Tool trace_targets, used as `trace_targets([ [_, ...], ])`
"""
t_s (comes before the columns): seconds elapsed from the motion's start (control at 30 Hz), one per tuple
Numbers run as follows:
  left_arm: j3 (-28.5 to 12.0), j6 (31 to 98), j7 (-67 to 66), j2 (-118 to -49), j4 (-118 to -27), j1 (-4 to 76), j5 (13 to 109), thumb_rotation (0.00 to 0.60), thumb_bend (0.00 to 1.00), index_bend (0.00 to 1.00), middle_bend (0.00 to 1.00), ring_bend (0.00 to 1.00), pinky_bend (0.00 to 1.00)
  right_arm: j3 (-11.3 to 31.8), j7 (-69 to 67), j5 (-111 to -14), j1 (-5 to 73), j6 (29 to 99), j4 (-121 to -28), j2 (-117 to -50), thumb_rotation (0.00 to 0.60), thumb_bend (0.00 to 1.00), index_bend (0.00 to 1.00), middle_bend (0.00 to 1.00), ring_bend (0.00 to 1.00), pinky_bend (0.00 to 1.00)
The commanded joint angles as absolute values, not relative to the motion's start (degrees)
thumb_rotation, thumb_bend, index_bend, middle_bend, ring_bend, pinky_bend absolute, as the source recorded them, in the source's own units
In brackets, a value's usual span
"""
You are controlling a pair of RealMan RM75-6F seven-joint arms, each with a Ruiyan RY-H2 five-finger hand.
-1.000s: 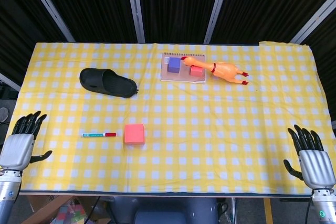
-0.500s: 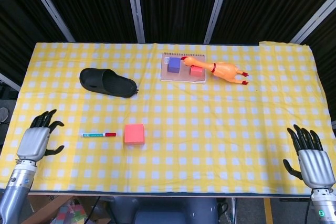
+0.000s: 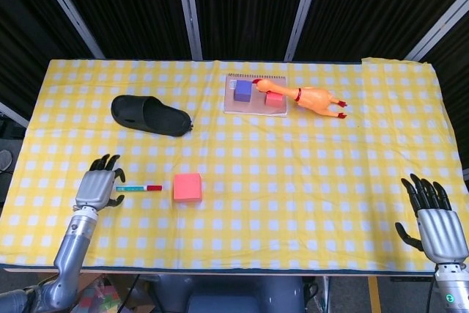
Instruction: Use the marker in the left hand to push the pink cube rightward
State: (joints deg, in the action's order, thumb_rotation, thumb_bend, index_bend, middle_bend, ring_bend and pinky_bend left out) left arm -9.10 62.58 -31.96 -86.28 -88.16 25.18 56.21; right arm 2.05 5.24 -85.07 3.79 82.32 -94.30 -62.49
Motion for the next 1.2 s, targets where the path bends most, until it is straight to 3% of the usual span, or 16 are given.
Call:
trace_targets([
  [0.03,-9.79,62.18,-32.98,-88.28,-86.46,26.70,54.47,0.600,0.31,0.45,0.07,0.00,0.10,2.05,5.18,-85.11,3.78,82.35,-94.30,-62.49,0.600,0.38,0.00,0.00,0.00,0.00],
  [0.5,-9.59,61.78,-36.23,-90.80,-84.30,29.74,49.72,0.600,0.32,0.48,0.07,0.00,0.10,2.06,4.60,-85.50,3.74,82.71,-94.22,-62.48,0.600,0.38,0.00,0.00,0.00,0.00],
  [0.83,-8.27,61.35,-38.46,-91.03,-84.41,30.81,46.96,0.600,0.43,0.51,0.07,0.00,0.10,2.02,4.49,-85.87,3.68,83.03,-94.08,-62.58,0.600,0.38,0.00,0.00,0.00,0.00],
  [1.2,-8.16,62.72,-36.96,-89.81,-87.04,31.10,47.61,0.600,0.47,0.54,0.07,0.00,0.10,2.03,4.11,-86.06,3.67,83.18,-93.98,-62.61,0.600,0.38,0.00,0.00,0.00,0.00],
])
